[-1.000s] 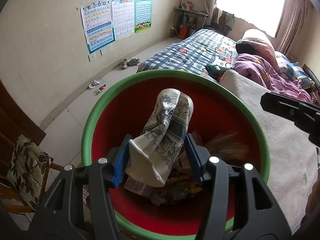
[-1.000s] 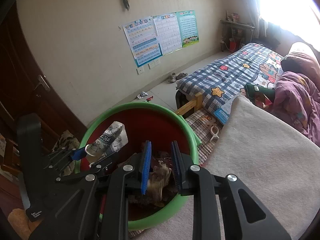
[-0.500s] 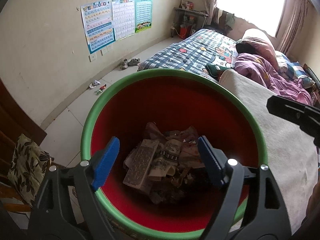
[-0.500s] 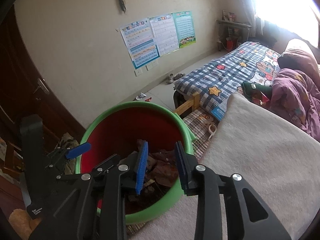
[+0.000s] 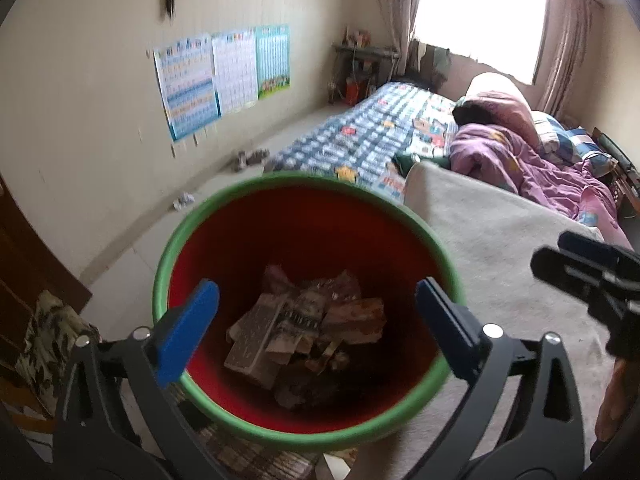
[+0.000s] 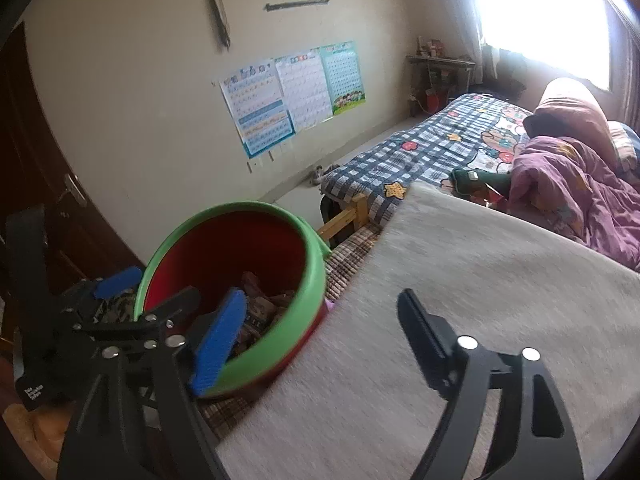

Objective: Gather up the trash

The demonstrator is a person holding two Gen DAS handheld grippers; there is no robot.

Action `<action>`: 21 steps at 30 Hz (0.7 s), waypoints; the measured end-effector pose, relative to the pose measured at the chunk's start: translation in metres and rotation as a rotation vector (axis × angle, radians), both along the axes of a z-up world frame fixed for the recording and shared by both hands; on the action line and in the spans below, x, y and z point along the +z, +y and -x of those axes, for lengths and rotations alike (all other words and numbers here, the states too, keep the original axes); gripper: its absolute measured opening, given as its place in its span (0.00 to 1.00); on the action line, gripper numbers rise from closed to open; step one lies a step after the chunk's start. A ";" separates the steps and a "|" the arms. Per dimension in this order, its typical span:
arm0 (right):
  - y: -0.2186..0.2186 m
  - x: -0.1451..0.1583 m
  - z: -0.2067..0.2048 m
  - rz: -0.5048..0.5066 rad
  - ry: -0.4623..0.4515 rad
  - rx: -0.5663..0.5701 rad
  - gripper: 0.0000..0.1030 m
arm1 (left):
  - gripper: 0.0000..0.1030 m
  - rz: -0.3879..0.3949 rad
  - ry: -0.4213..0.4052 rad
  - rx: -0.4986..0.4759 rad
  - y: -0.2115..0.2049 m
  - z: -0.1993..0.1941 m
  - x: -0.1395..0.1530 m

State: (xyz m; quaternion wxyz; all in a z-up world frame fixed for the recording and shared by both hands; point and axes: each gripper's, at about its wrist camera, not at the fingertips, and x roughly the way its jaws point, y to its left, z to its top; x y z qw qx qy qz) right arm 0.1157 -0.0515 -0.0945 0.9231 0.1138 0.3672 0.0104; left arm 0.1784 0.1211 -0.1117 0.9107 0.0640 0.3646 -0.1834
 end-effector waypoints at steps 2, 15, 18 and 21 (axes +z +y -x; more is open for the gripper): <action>-0.007 0.002 0.012 -0.005 -0.021 -0.015 0.90 | 0.95 -0.006 -0.072 -0.004 -0.008 0.015 0.010; -0.033 0.045 0.130 0.226 -0.317 -0.078 0.93 | 0.95 0.065 -0.385 0.088 -0.054 0.107 0.069; -0.046 0.048 0.153 0.204 -0.336 -0.077 0.93 | 0.95 0.070 -0.403 0.116 -0.066 0.128 0.074; -0.060 0.052 0.174 0.160 -0.368 -0.089 0.93 | 0.95 0.024 -0.456 0.183 -0.078 0.152 0.073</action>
